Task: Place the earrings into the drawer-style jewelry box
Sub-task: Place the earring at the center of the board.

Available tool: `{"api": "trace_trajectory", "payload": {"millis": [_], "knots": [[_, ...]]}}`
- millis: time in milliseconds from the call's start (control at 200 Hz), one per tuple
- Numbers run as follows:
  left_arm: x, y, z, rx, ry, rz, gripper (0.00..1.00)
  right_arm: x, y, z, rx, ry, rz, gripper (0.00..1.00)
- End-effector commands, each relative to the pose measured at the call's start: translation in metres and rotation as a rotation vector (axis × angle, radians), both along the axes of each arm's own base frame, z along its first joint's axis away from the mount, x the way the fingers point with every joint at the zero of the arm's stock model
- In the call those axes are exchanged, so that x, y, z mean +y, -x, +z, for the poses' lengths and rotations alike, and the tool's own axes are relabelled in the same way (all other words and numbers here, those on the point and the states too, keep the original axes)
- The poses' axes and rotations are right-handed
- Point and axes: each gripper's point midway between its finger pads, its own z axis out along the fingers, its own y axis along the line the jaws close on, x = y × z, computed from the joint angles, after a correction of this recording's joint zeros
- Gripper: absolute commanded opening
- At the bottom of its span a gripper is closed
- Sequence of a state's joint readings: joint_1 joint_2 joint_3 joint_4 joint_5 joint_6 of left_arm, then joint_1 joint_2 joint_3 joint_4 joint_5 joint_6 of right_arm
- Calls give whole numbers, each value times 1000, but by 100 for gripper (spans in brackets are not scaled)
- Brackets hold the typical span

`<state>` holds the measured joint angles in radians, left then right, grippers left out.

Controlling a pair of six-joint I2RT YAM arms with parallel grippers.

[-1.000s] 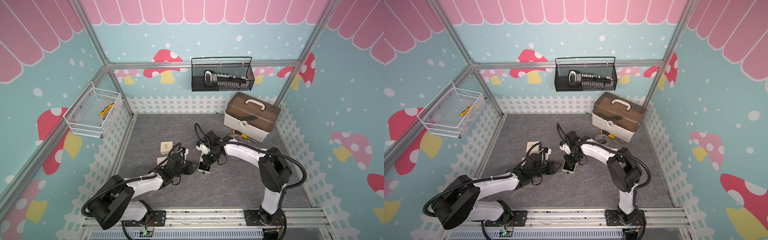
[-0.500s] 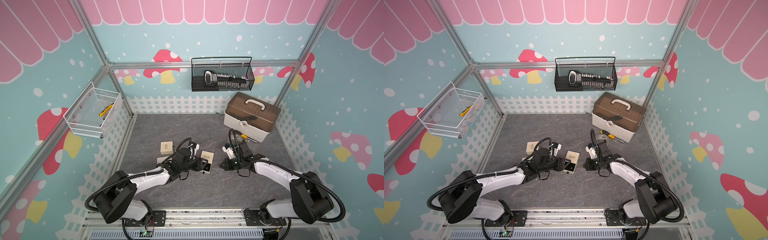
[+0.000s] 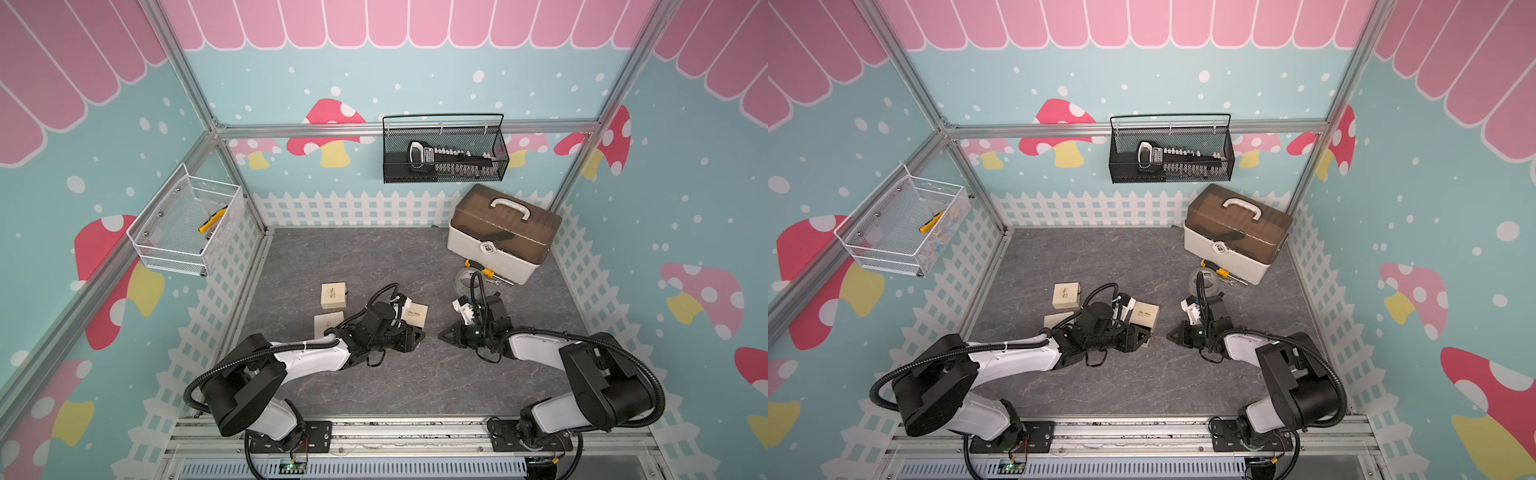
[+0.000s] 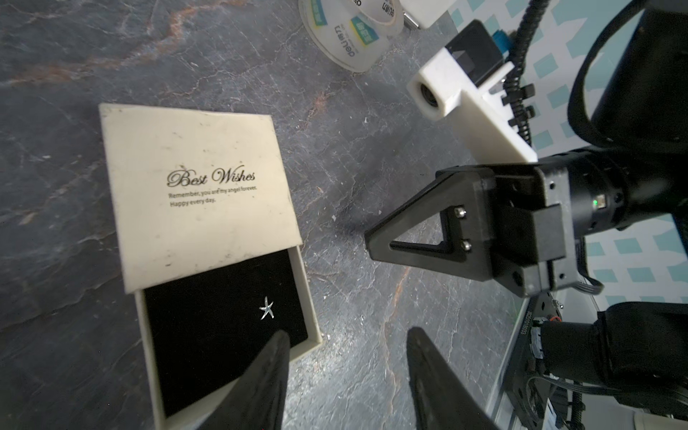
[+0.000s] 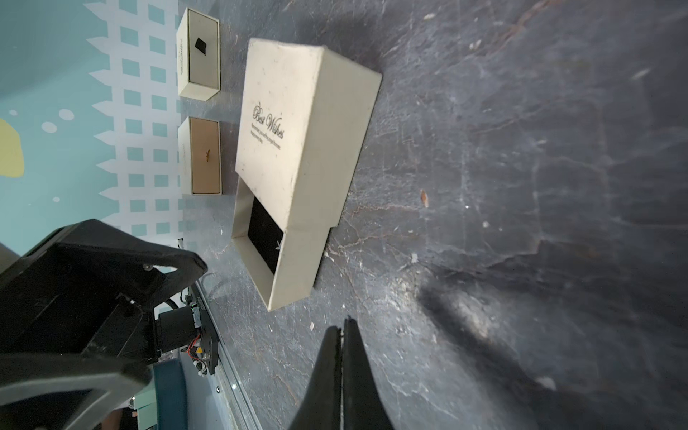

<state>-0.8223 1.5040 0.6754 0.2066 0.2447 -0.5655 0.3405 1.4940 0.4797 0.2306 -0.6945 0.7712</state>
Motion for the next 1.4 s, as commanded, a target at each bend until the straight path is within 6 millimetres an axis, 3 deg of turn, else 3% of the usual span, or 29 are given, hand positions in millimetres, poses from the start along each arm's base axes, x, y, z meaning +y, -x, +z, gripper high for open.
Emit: {"api": "trace_trajectory", "payload": {"millis": [0, 500, 991, 1396], "knots": [[-8, -1, 3, -24, -23, -24, 52, 5, -6, 1, -11, -52, -5, 0], [-17, -2, 2, -26, -39, -36, 52, 1, -1, -28, 53, -36, -12, 0], [-18, -4, 5, -34, -41, -39, 52, -7, 3, -37, 70, -11, -32, 6], [-18, -4, 6, -37, -42, -37, 51, -23, 8, -42, 83, 120, -29, 12]]}}
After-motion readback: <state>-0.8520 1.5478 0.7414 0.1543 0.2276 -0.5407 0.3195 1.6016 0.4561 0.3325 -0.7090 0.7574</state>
